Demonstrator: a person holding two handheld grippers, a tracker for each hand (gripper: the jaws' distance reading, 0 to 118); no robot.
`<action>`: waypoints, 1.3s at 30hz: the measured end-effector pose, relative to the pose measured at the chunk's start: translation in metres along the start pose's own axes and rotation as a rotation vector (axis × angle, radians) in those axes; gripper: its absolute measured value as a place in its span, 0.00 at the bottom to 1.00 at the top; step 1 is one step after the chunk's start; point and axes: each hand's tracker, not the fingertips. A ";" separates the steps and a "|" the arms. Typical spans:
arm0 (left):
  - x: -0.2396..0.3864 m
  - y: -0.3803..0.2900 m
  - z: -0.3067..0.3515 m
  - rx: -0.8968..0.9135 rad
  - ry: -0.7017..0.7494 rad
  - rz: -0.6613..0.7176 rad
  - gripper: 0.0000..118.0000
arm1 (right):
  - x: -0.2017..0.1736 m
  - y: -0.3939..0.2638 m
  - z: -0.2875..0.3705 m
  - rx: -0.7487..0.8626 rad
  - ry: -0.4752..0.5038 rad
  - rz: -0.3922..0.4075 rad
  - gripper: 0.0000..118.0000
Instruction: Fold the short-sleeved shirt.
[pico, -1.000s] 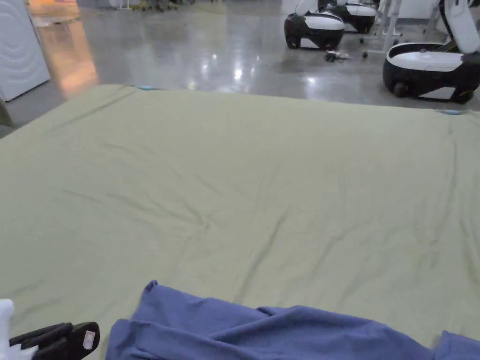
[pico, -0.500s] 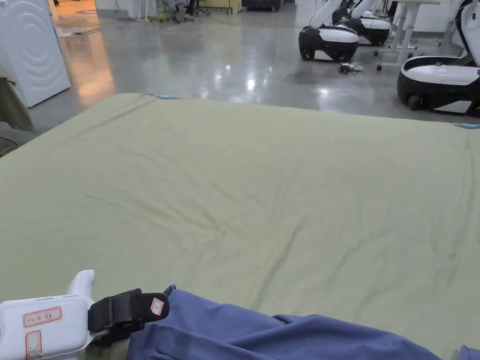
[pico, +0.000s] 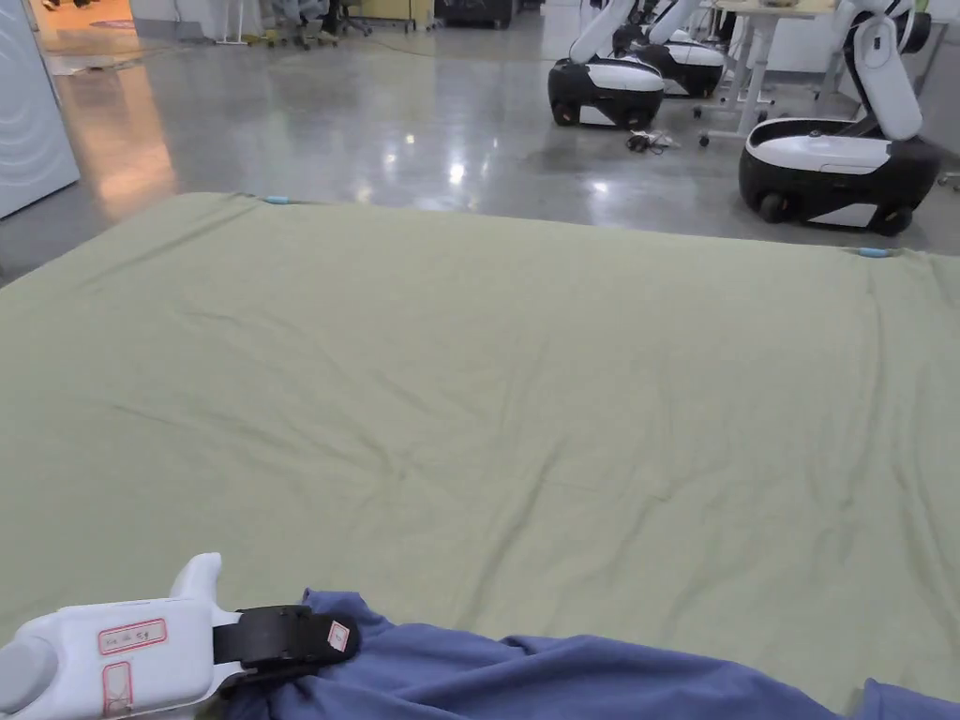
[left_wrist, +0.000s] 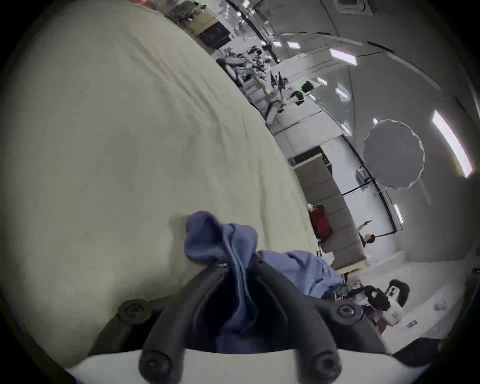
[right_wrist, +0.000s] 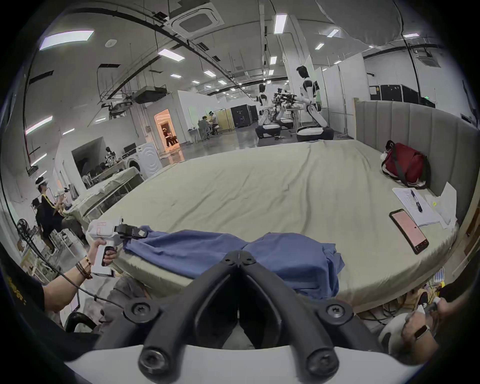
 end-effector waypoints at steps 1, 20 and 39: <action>0.000 0.001 0.004 0.000 0.000 -0.009 0.06 | 0.000 0.000 0.001 -0.002 -0.004 0.000 0.02; -0.023 0.033 0.083 0.117 0.178 -0.014 0.06 | -0.008 0.003 -0.008 -0.018 0.018 0.004 0.02; 0.159 -0.045 -0.049 0.018 0.348 -0.183 0.06 | -0.006 -0.004 -0.015 -0.036 0.034 0.002 0.02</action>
